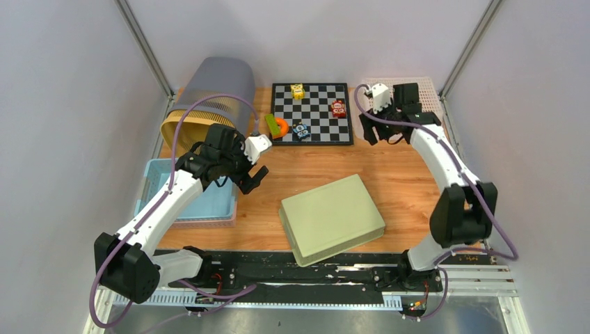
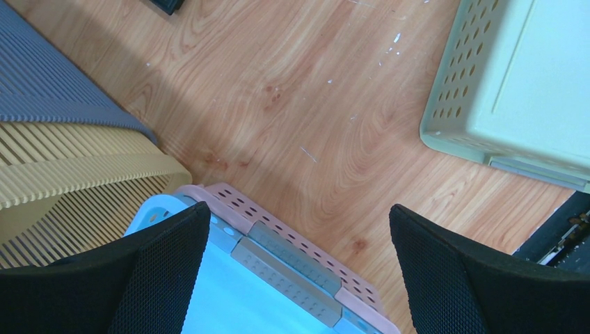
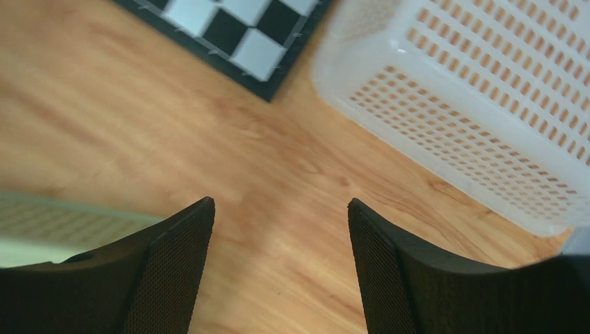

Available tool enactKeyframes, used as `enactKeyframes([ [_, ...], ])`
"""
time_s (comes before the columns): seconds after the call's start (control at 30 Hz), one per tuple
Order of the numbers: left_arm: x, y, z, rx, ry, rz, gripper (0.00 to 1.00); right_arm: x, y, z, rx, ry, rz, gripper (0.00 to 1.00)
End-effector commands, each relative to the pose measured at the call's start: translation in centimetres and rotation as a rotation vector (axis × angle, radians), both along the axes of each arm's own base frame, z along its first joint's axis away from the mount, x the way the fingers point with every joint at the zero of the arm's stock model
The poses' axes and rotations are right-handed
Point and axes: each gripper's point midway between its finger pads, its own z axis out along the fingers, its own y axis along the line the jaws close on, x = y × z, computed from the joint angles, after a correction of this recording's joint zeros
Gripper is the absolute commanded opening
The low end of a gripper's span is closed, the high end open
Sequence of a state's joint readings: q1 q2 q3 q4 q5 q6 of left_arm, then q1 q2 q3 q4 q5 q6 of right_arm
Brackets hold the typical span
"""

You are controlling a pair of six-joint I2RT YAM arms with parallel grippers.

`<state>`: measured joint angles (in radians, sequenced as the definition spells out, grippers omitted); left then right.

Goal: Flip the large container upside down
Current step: Move the container to the corner of the board, then adjust the container at the center of the board.

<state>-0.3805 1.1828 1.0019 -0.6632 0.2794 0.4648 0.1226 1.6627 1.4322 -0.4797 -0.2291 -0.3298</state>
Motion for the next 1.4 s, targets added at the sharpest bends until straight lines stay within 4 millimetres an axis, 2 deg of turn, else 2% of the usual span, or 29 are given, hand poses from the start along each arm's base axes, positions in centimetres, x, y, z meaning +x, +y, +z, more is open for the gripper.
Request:
enactKeyframes([
  [0.0,-0.2,-0.2,0.3,-0.006,-0.019,-0.022,1.0,-7.6,5.5,0.2,0.049,0.049,0.362,0.74],
  [0.13,-0.3,-0.1,0.5,-0.007,-0.022,-0.022,1.0,-11.9,7.9,-1.4,-0.036,0.061,0.488,0.76],
  [0.23,-0.4,-0.1,0.6,-0.01,-0.029,-0.024,1.0,-13.4,7.8,-3.0,-0.06,0.103,0.485,0.76],
  [0.43,-0.5,-0.3,0.7,-0.017,-0.028,-0.03,1.0,-15.2,5.1,-7.5,-0.176,0.224,0.446,0.76],
  [0.5,-0.5,-0.3,0.6,-0.017,-0.026,-0.034,1.0,-15.8,4.6,-8.4,-0.2,0.241,0.464,0.76],
  [0.63,-0.5,-0.3,0.7,-0.018,-0.025,-0.032,1.0,-16.2,3.4,-9.5,-0.263,0.257,0.464,0.76],
  [0.83,-0.6,-0.3,0.8,-0.021,-0.026,-0.035,1.0,-15.8,-0.6,-10.4,-0.405,0.277,0.385,0.76],
  [1.03,-0.5,-0.4,0.8,-0.024,-0.025,-0.036,1.0,-14.5,-4.8,-9.0,-0.445,0.246,0.286,0.77],
  [1.13,-0.6,-0.4,0.9,-0.024,-0.026,-0.036,1.0,-13.7,-5.5,-7.3,-0.454,0.198,0.263,0.77],
  [1.23,-0.5,-0.4,0.9,-0.026,-0.026,-0.034,1.0,-13.4,-3.7,-3.8,-0.368,0.105,0.299,0.76],
  [1.37,-0.5,-0.4,0.9,-0.025,-0.026,-0.035,1.0,-14.8,1.4,1.6,-0.213,-0.023,0.448,0.76],
])
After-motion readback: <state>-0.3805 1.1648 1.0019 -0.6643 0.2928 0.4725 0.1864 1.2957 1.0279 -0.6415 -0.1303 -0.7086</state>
